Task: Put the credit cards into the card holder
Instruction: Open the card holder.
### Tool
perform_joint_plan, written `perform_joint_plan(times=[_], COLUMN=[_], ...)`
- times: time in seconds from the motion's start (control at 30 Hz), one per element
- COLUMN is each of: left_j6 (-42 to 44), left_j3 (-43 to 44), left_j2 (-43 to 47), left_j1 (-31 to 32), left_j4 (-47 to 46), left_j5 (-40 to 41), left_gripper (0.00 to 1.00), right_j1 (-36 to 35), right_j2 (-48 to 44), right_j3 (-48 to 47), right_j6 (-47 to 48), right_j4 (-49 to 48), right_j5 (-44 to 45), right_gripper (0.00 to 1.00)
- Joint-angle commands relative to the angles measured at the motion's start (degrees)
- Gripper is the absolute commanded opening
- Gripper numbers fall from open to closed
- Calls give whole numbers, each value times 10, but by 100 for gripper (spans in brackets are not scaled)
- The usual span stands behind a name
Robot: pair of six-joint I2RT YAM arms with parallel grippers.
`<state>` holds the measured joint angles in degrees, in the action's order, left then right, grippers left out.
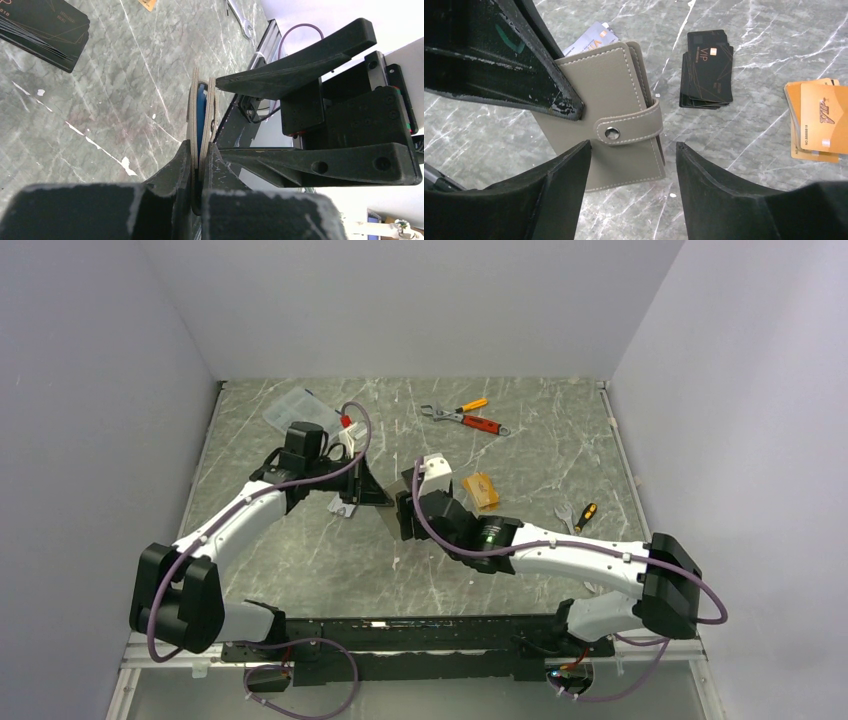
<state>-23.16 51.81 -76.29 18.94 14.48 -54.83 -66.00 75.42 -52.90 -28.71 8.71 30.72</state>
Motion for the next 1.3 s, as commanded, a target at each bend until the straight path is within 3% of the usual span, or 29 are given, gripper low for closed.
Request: perform_joint_plan(times=[0.0,0.33,0.5,0.67,0.8,0.93,1.27], left_j6=[-26,-43,-47,-52,-54,-58,-39], left_j3=[-9,-27,-29,-33,-35,-40,-36], left_j2=[22,27,28,32,34,35,36], left_j1=[-1,-1,2,5,5,5,4], left_j4=[-43,-69,-74,-79,-79,-91,-68], left_j5=[-30,-34,-41,-44,-44,-56,-30], left_gripper=[0,0,0,0,0,0,0], right_j1=[-2,-12,-16,-17,-17,-17,-17], right_j2=[20,44,54,58,57,34,20], right_j3=[-34,-48,-56,-59,-53,-10,-4], right_j6=[11,31,39,52,58,68,45], right_j4=[-41,-53,-53,-61,-70,-129,-99], right_j5=[27,51,75,103,120,134,193], right_gripper=[63,51,31,19,1,0,0])
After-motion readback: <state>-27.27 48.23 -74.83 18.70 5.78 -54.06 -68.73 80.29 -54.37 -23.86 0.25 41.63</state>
